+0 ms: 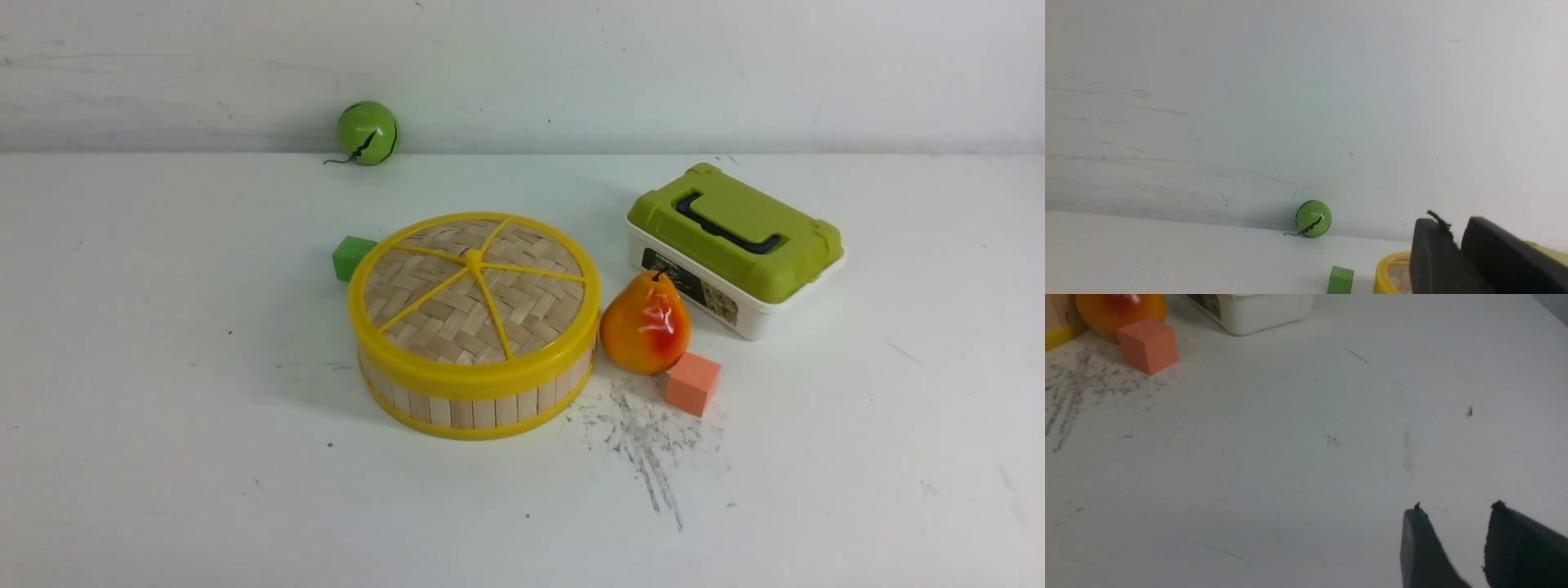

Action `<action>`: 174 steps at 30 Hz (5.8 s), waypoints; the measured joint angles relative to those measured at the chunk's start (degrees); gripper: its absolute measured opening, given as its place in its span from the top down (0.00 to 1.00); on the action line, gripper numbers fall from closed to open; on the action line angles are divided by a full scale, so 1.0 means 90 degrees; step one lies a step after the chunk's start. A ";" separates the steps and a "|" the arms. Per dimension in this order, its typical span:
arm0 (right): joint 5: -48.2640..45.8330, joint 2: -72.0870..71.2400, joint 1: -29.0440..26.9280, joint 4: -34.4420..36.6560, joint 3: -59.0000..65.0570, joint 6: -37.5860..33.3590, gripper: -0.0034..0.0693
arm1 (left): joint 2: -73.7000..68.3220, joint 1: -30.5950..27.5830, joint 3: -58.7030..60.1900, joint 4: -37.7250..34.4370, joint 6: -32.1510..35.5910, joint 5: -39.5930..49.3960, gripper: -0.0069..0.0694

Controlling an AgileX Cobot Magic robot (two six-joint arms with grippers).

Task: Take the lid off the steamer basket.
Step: Use the left arm to lift the lid of the steamer, then use the left arm to place the steamer lid on the table

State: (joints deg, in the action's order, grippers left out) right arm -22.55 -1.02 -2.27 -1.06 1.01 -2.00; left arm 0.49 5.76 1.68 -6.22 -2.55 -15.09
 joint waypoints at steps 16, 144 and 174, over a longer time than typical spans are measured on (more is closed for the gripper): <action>0.0000 0.0000 0.0000 0.0000 0.0000 0.0000 0.62 | 0.0000 0.0000 0.0000 -0.0359 -0.2561 -0.1311 0.76; 0.0000 0.0000 0.0000 0.0000 0.0000 0.0000 0.62 | -1.0658 0.1615 -1.2482 0.2415 -0.1044 0.8345 0.76; 0.0000 0.0000 0.0000 0.0000 0.0000 0.0000 0.62 | -1.1967 -0.0317 -0.8241 0.1265 -0.1703 0.5074 0.76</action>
State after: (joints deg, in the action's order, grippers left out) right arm -22.55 -1.02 -2.27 -1.06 1.01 -2.00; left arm -107.21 2.90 -72.48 5.16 -17.87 30.57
